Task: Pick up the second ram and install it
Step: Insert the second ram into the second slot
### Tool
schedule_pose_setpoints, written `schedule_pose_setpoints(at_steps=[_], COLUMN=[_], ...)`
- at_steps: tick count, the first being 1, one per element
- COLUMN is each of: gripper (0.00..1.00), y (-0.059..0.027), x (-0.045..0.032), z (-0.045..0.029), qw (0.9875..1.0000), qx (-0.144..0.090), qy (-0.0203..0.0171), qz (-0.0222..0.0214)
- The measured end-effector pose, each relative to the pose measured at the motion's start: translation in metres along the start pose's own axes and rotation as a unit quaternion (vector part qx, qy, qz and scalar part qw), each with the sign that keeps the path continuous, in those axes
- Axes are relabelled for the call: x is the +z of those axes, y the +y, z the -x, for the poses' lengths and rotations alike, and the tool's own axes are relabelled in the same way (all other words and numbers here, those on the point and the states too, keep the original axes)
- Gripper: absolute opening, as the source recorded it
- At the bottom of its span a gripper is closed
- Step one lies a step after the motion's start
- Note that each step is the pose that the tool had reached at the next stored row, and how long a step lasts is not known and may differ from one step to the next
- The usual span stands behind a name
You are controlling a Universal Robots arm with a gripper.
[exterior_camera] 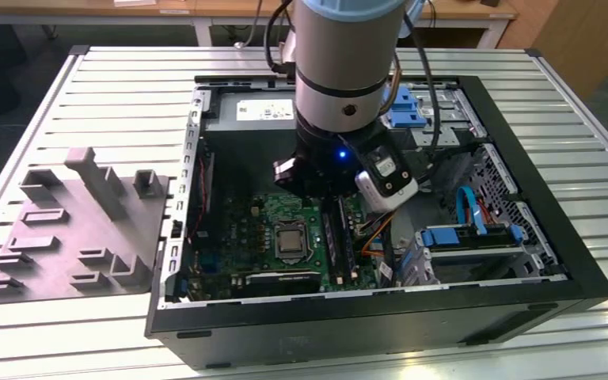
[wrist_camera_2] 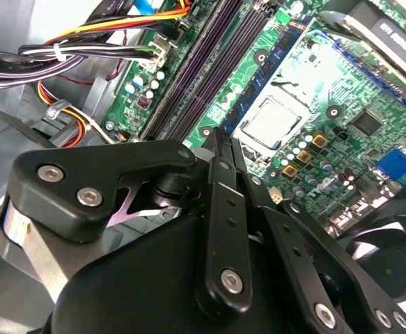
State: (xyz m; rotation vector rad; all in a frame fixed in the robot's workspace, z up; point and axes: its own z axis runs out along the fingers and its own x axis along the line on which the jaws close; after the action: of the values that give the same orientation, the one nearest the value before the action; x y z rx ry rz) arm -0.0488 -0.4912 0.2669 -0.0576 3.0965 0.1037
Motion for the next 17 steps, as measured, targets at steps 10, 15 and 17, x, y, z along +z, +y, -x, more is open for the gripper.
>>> schedule_pose_setpoints(at_steps=[10,15,17], gripper=[0.12,0.12,0.12], y=[-0.0007,-0.0011,-0.0013], x=[0.0094,0.0138,0.0155], z=[0.0007,0.0049,0.0065], qw=[0.9999,0.9999,0.9999], qx=[0.01,0.012,0.012], qy=[-0.0008,-0.001,-0.001], qz=[0.0036,0.0064,0.0069])
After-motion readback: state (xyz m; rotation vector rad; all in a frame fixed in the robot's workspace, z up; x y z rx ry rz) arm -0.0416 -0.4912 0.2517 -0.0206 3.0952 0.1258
